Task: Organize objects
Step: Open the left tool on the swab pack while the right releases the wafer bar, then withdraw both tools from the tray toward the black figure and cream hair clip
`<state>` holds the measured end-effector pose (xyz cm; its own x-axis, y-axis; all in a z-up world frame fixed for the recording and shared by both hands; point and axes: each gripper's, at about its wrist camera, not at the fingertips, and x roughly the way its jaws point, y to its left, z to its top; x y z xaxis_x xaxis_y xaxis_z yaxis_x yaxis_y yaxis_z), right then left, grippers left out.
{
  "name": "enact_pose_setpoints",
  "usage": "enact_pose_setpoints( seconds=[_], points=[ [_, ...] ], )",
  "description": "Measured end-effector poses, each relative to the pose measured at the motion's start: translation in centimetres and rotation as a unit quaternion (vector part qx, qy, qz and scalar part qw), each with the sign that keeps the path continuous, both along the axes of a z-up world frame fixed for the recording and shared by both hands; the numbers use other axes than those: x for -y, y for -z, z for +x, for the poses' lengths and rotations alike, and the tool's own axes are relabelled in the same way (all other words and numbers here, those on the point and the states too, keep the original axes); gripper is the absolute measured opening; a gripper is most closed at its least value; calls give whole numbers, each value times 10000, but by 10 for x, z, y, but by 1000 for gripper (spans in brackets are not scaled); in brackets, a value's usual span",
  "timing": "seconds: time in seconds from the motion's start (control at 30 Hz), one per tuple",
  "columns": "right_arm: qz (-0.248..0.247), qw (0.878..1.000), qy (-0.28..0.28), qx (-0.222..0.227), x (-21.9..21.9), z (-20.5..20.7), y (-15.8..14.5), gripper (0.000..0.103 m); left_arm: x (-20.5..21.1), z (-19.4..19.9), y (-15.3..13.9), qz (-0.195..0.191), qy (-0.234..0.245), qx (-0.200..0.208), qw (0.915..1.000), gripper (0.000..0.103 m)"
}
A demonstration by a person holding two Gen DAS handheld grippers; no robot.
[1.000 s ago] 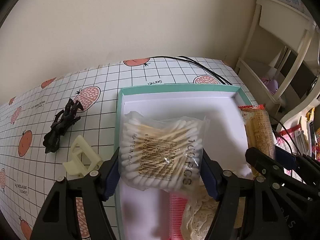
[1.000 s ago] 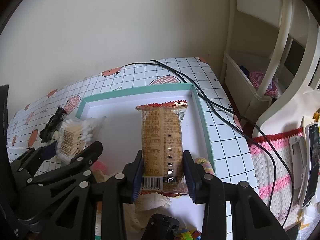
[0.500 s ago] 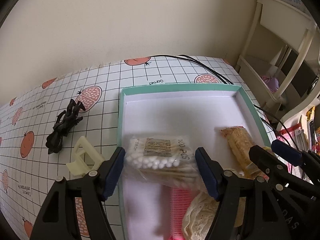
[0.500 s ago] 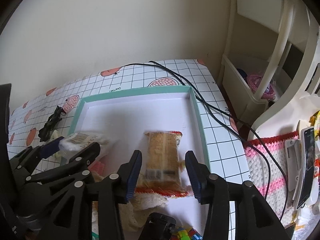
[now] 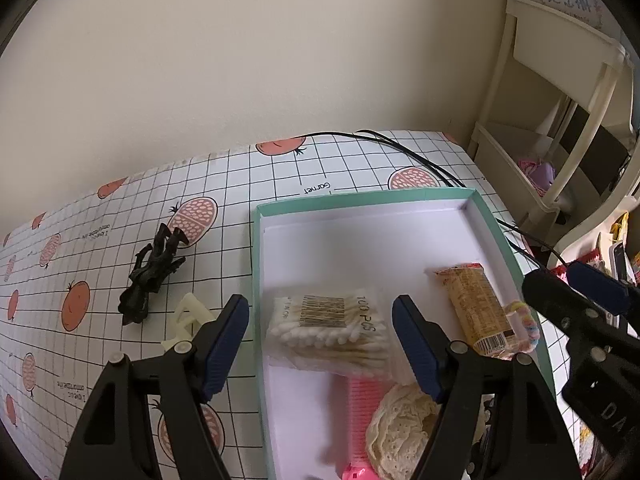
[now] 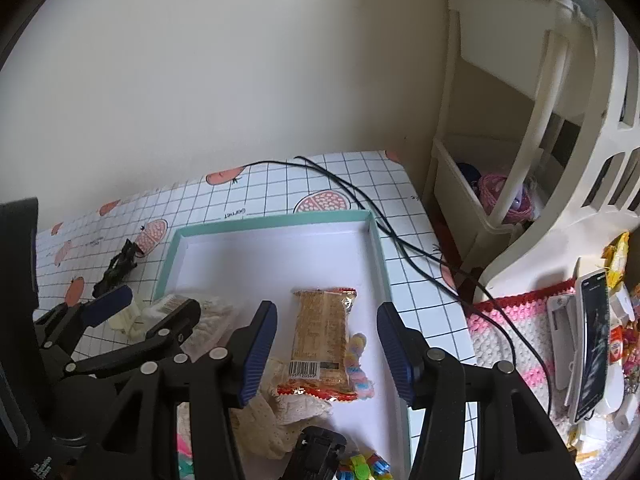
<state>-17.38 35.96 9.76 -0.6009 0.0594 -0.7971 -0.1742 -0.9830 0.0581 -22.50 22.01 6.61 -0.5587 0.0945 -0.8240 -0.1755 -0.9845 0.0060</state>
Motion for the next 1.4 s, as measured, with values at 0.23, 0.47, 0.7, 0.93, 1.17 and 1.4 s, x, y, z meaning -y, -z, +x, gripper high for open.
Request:
enact_pose_setpoints(
  seconds=[0.23,0.47,0.7,0.93,1.17,1.4],
  points=[
    [-41,10000,60,-61,-4,2,-7,56,1,2,-6,-30,-29,-52,10000,85],
    [3,9999,86,-74,-4,3,-10,56,8,2,-10,126,-123,-110,9998,90],
    [32,10000,77,23,-3,2,-6,60,18,1,-13,113,-373,-205,9990,98],
    [134,9999,-11,38,4,0,-4,76,41,-2,-14,144,-882,-219,9958,98],
    [188,9998,-23,77,8,-1,-4,99,57,-2,-17,235,-1189,-219,9924,98],
    [201,9997,10,150,9,-2,-2,103,65,-1,-19,332,-1269,-220,9911,98]
  ],
)
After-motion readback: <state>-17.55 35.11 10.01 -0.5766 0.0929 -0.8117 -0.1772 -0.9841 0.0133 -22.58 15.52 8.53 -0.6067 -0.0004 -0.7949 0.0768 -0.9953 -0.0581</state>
